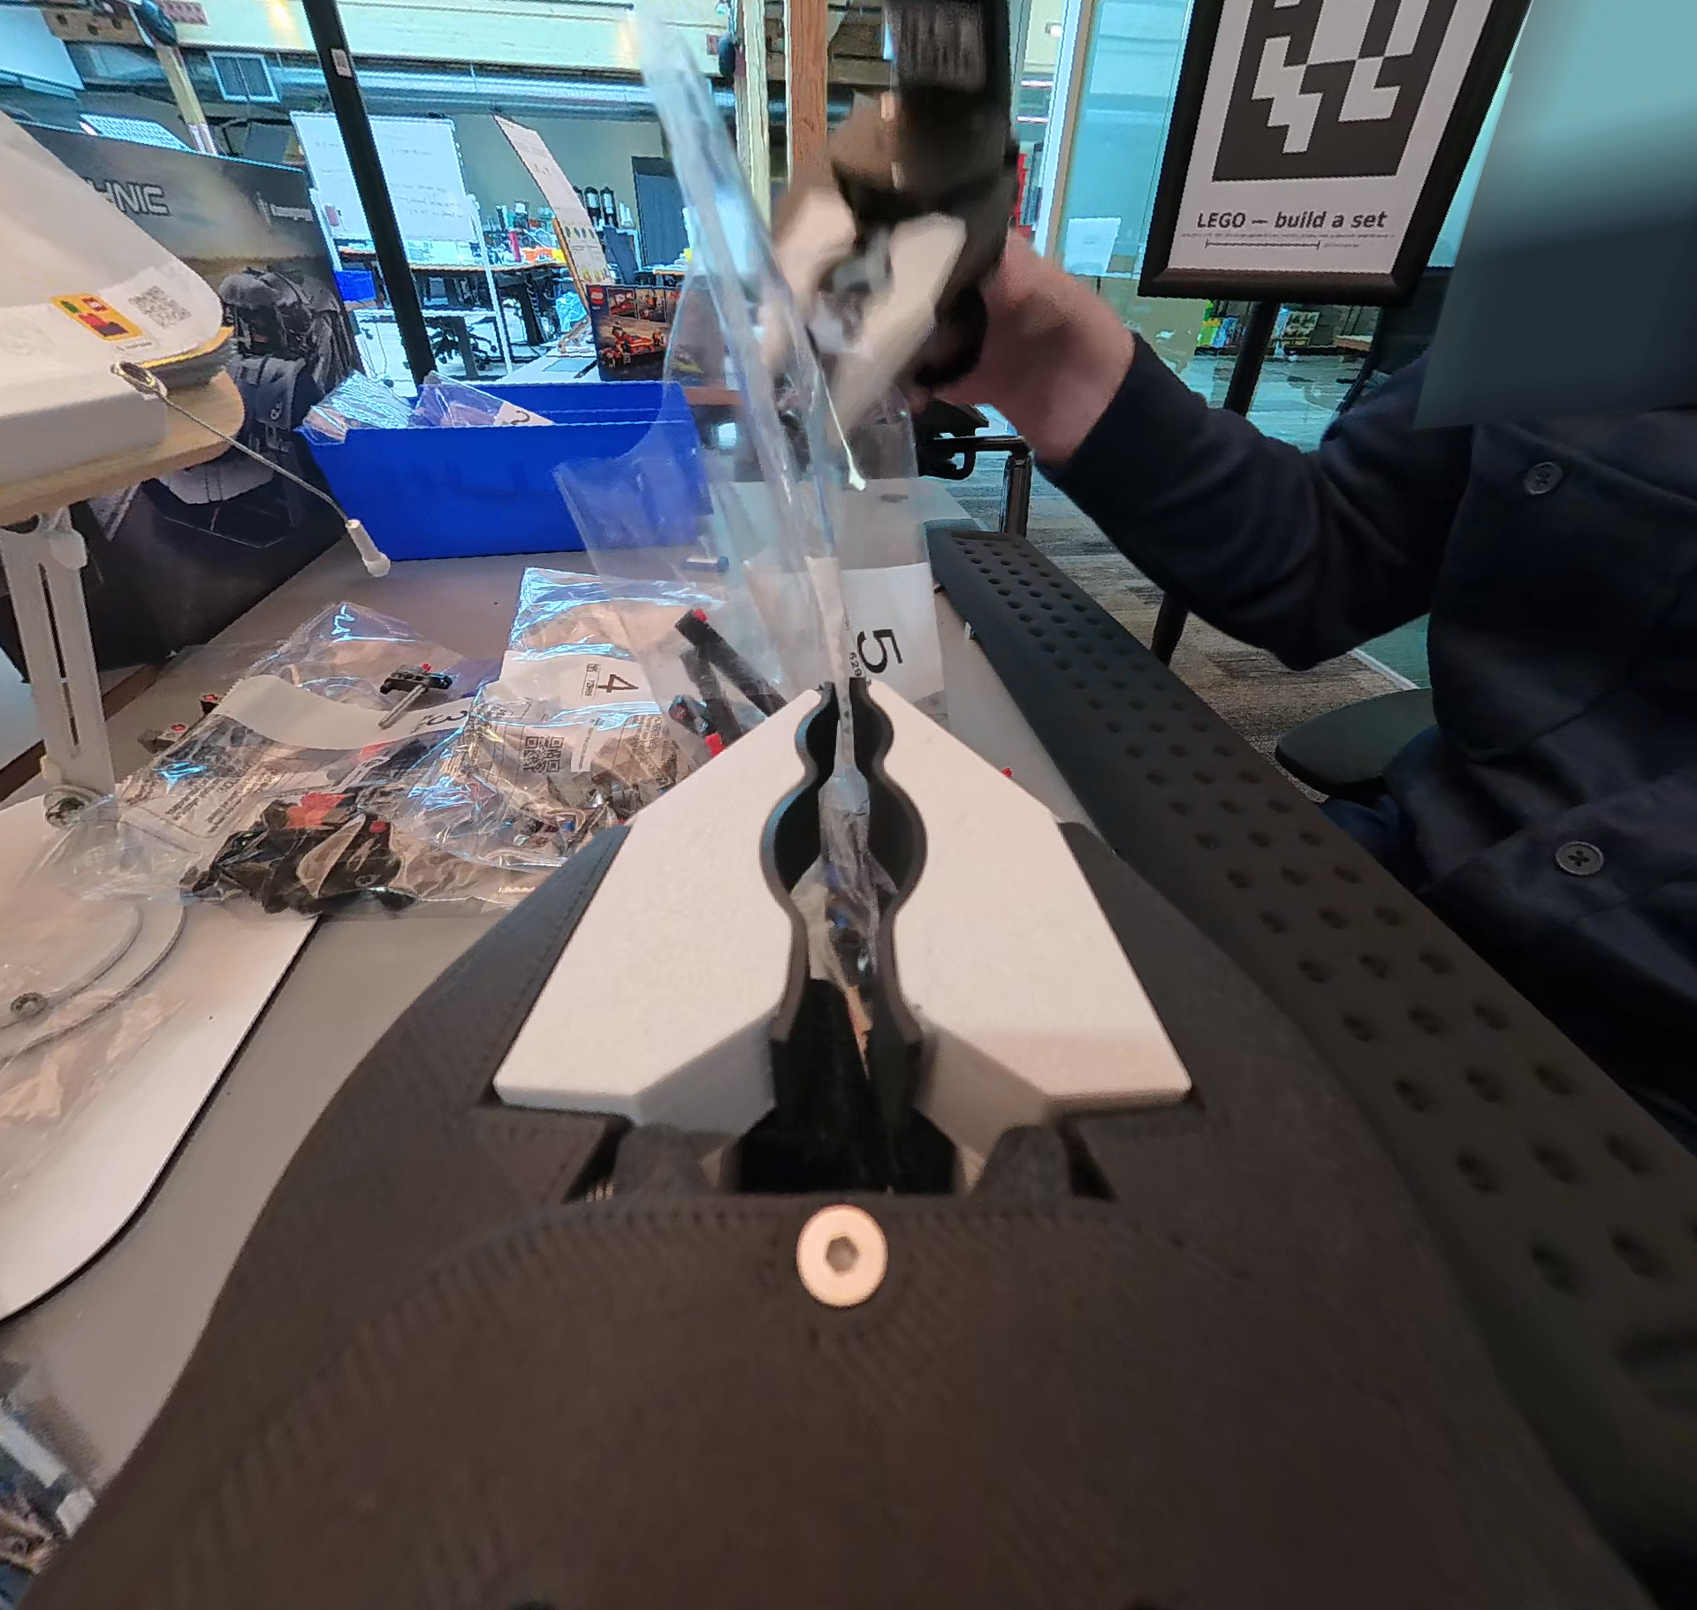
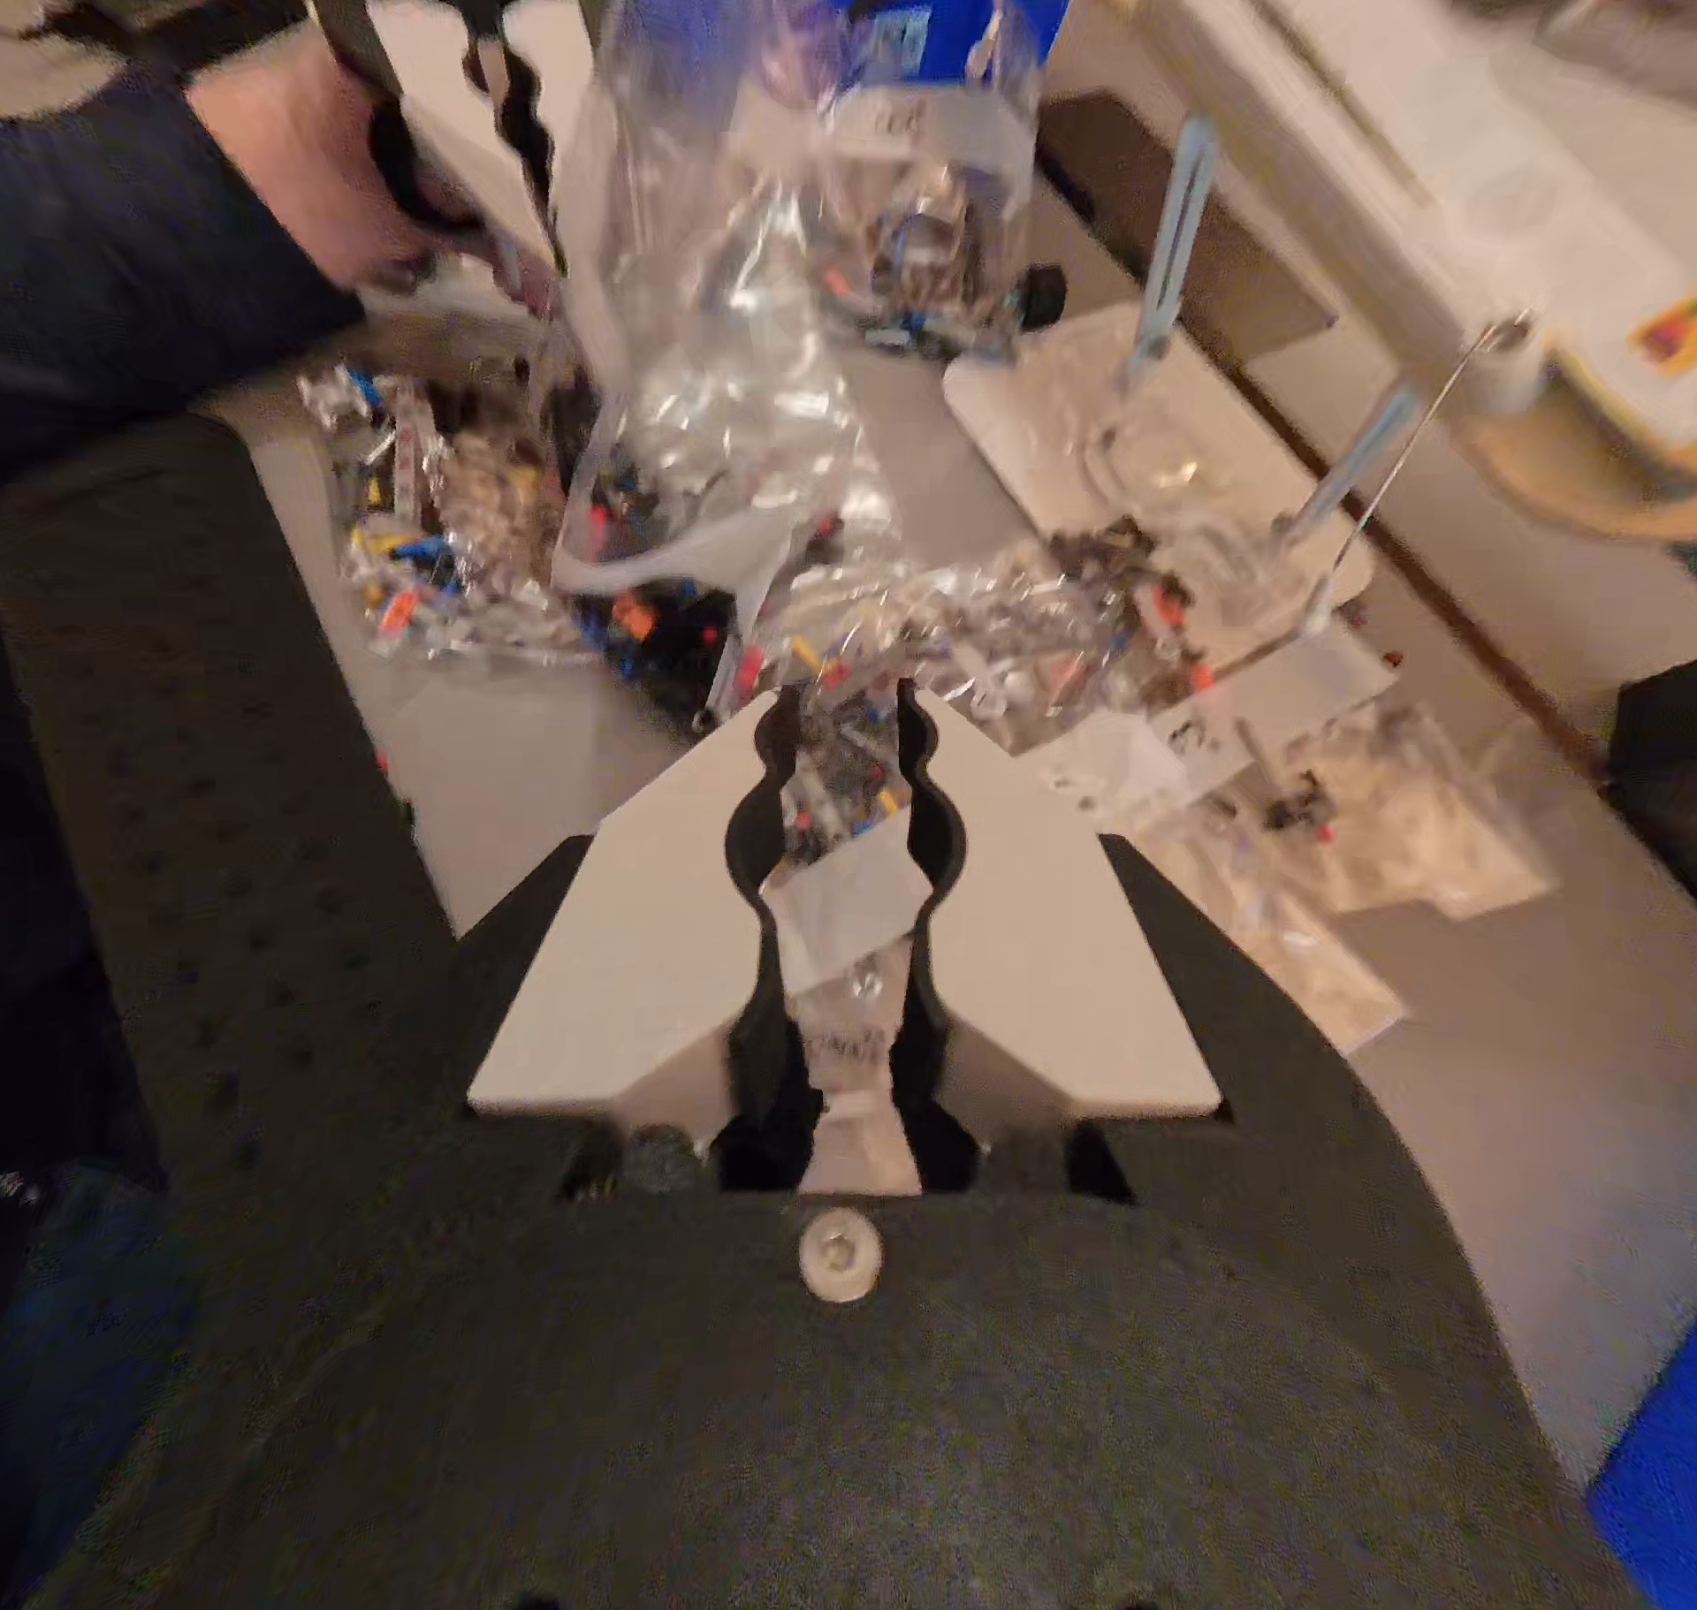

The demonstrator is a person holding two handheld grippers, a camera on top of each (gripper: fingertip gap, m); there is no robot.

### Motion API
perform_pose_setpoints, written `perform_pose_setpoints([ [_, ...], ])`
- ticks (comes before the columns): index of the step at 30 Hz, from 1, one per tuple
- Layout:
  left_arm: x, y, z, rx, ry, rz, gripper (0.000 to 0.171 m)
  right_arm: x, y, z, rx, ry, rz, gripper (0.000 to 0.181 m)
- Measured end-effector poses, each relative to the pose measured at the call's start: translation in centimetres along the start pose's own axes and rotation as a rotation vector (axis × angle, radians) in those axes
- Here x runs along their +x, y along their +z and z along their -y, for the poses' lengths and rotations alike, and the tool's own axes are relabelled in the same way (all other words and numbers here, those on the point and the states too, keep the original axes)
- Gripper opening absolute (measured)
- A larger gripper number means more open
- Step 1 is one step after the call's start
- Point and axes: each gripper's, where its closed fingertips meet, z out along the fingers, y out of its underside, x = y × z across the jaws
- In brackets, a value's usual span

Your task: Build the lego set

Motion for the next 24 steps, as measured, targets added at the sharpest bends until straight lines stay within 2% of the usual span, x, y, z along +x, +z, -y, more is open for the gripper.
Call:
perform_pose_setpoints([
  [4, 0.0, 0.1, -0.1, -0.002, -0.002, 0.002, 0.002, -2.3, 1.8, -7.8, -0.22, 0.097, 0.112, 0.026],
  [6, 0.0, 0.1, -0.1, -0.005, 0.0, 0.004, 0.002, -3.5, 3.0, -10.2, -0.271, 0.122, 0.143, 0.026],
  [10, 0.0, 0.0, -0.1, -0.011, 0.006, 0.007, 0.002, -4.3, 5.1, -13.3, -0.354, 0.082, 0.094, 0.017],
  [14, 0.0, 0.1, -0.1, -0.013, 0.003, 0.004, 0.002, -5.2, 6.5, -13.8, -0.348, 0.106, 0.135, 0.009],
  [17, 0.1, 0.1, -0.1, -0.014, 0.005, 0.004, 0.002, -5.2, 6.4, -13.5, -0.346, 0.098, 0.142, 0.008],
  [19, 0.1, 0.1, 0.0, -0.015, 0.008, 0.003, 0.002, -4.6, 5.8, -12.2, -0.302, 0.097, 0.132, 0.008],
  [22, 0.2, 0.2, 0.0, -0.013, 0.006, -0.001, 0.002, -3.4, 4.1, -6.9, -0.138, 0.089, 0.119, 0.008],
  [24, 0.2, 0.2, -0.1, -0.013, 0.005, -0.002, 0.002, -2.6, 2.9, -2.2, 0.002, 0.062, 0.104, 0.008],
])
